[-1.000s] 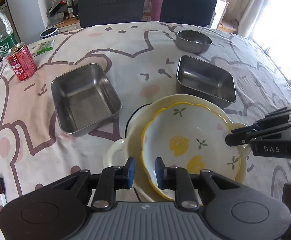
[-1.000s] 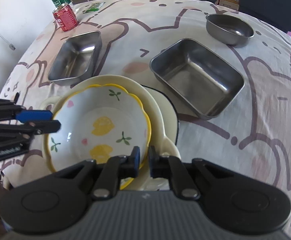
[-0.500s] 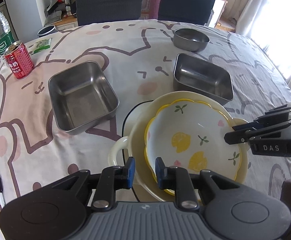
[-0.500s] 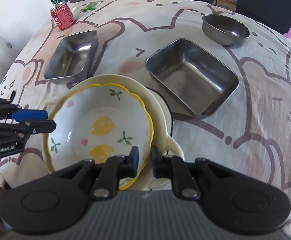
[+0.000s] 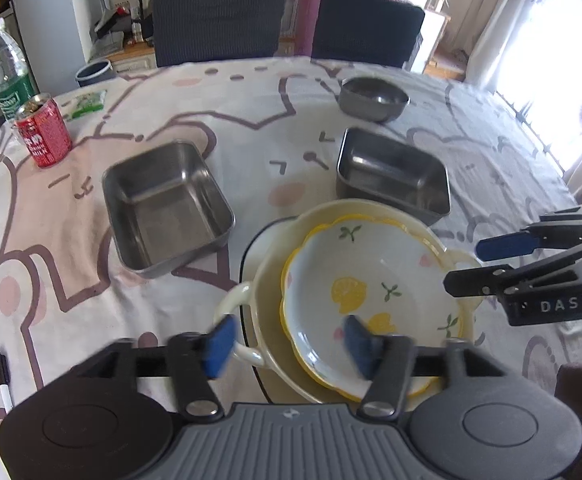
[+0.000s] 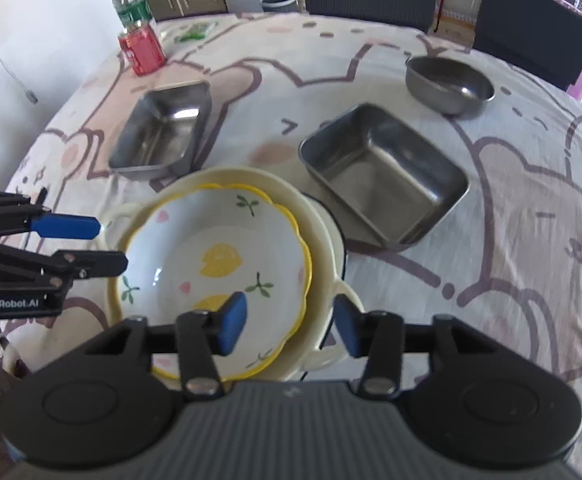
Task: Organize plates and bowls
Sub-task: 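Open both grippers to release the lemon-print bowl, then move both grippers to the rectangular stainless steel tray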
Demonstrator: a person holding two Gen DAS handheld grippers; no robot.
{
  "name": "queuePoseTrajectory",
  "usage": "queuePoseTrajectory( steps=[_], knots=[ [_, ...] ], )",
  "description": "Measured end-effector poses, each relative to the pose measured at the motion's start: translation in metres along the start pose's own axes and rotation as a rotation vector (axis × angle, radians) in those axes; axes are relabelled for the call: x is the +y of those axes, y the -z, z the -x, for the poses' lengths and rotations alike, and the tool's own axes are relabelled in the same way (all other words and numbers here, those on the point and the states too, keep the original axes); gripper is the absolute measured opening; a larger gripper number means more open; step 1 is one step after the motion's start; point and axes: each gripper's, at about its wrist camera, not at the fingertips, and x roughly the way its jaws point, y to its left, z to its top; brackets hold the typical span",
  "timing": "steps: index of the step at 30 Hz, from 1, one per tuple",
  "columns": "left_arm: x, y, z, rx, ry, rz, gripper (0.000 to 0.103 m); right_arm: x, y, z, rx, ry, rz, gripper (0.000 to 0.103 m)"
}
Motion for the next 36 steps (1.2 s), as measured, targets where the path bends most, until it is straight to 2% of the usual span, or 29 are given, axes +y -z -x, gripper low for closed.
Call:
queuePoseTrajectory(
  steps=[1,2,4,7,9,11,14,17,20,21,22,23,24,25,26,27,30,32,36],
  knots=[
    [0.000,-0.001,0.004,-0.018,-0.007,0.000,0.082,-0.002,0.001,0.005,-0.018,0.002,-0.003,0.065],
    [0.000,-0.002,0.009,-0.039,-0.014,0.003,0.085,-0.003,0.001,0.011,-0.039,0.006,-0.006,0.071],
    [0.002,-0.004,0.018,-0.082,-0.024,0.013,0.097,-0.009,0.002,0.023,-0.094,0.005,-0.017,0.077],
    [0.008,-0.010,0.031,-0.159,-0.059,0.024,0.103,-0.021,0.004,0.042,-0.198,-0.015,-0.070,0.093],
    [0.014,-0.014,0.037,-0.207,-0.092,0.034,0.103,-0.029,0.005,0.051,-0.279,-0.023,-0.120,0.101],
    [0.023,-0.018,0.038,-0.251,-0.110,0.069,0.103,-0.035,0.003,0.056,-0.338,-0.037,-0.169,0.103],
    [0.033,-0.026,0.031,-0.290,-0.132,0.104,0.103,-0.045,-0.005,0.055,-0.366,-0.061,-0.248,0.103],
    [0.037,-0.040,0.015,-0.286,-0.127,0.109,0.103,-0.055,-0.014,0.045,-0.366,0.000,-0.313,0.103],
    [0.034,-0.058,-0.003,-0.273,-0.076,0.114,0.101,-0.074,-0.023,0.029,-0.333,0.051,-0.408,0.103],
    [0.031,-0.064,-0.010,-0.270,-0.048,0.114,0.098,-0.082,-0.025,0.024,-0.315,0.054,-0.453,0.102],
    [0.027,-0.070,-0.017,-0.265,-0.020,0.112,0.089,-0.091,-0.027,0.019,-0.293,0.048,-0.500,0.102],
    [0.023,-0.076,-0.025,-0.253,0.004,0.109,0.084,-0.099,-0.028,0.013,-0.275,0.037,-0.541,0.098],
    [0.017,-0.082,-0.034,-0.239,0.021,0.103,0.075,-0.106,-0.029,0.007,-0.259,0.029,-0.575,0.094],
    [0.011,-0.088,-0.044,-0.222,0.035,0.091,0.067,-0.112,-0.029,-0.001,-0.237,0.026,-0.601,0.085],
    [0.004,-0.092,-0.053,-0.208,0.044,0.076,0.063,-0.117,-0.031,-0.008,-0.213,0.031,-0.616,0.074],
    [-0.002,-0.097,-0.063,-0.192,0.051,0.059,0.057,-0.119,-0.032,-0.016,-0.196,0.038,-0.623,0.069],
    [-0.021,-0.109,-0.089,-0.157,0.076,0.016,0.049,-0.127,-0.035,-0.032,-0.162,0.047,-0.626,0.056],
    [-0.032,-0.115,-0.103,-0.138,0.088,-0.007,0.044,-0.127,-0.037,-0.040,-0.148,0.033,-0.621,0.044],
    [-0.045,-0.122,-0.126,-0.097,0.083,-0.034,0.034,-0.124,-0.043,-0.056,-0.106,0.040,-0.581,0.029]
  ],
)
